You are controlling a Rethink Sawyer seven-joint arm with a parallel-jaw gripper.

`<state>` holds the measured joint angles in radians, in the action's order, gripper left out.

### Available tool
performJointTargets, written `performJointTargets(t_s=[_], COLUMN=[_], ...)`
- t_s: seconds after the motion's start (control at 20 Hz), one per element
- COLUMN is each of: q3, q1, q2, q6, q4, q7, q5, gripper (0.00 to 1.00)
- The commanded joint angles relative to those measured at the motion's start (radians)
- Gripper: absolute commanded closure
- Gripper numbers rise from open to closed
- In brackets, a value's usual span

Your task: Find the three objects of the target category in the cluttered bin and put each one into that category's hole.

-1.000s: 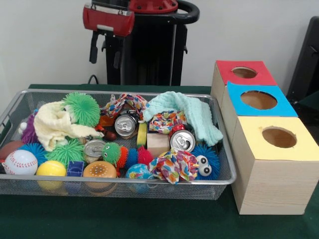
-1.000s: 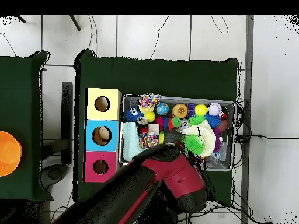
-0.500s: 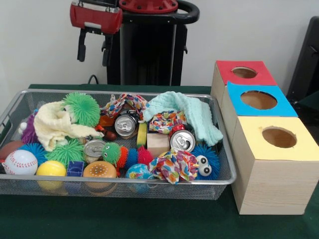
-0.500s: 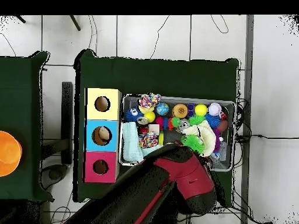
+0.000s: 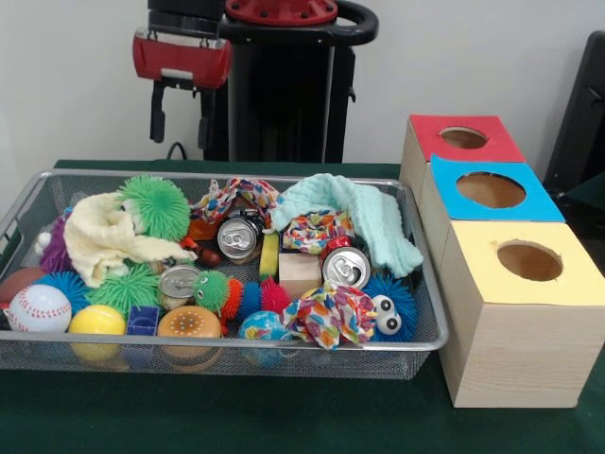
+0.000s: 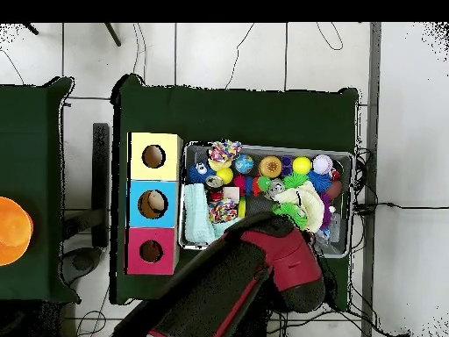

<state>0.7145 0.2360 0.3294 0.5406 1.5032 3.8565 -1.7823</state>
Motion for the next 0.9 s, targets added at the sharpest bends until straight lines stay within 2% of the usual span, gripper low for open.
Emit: performJointTargets(t_s=[0.05, 0.45, 0.9], q3=[-0.234, -0.299, -0.372], q1=[-0.056, -0.119, -0.198], q2=[-0.02, 0.007, 0.036], q6=[-0.102, -0.163, -0.194], q4=[-0.07, -0.055, -0.048], q7=[-0.282, -0.404, -0.581], q5=[0.102, 0.144, 0.234], gripper=[0.0, 0.0, 0.0])
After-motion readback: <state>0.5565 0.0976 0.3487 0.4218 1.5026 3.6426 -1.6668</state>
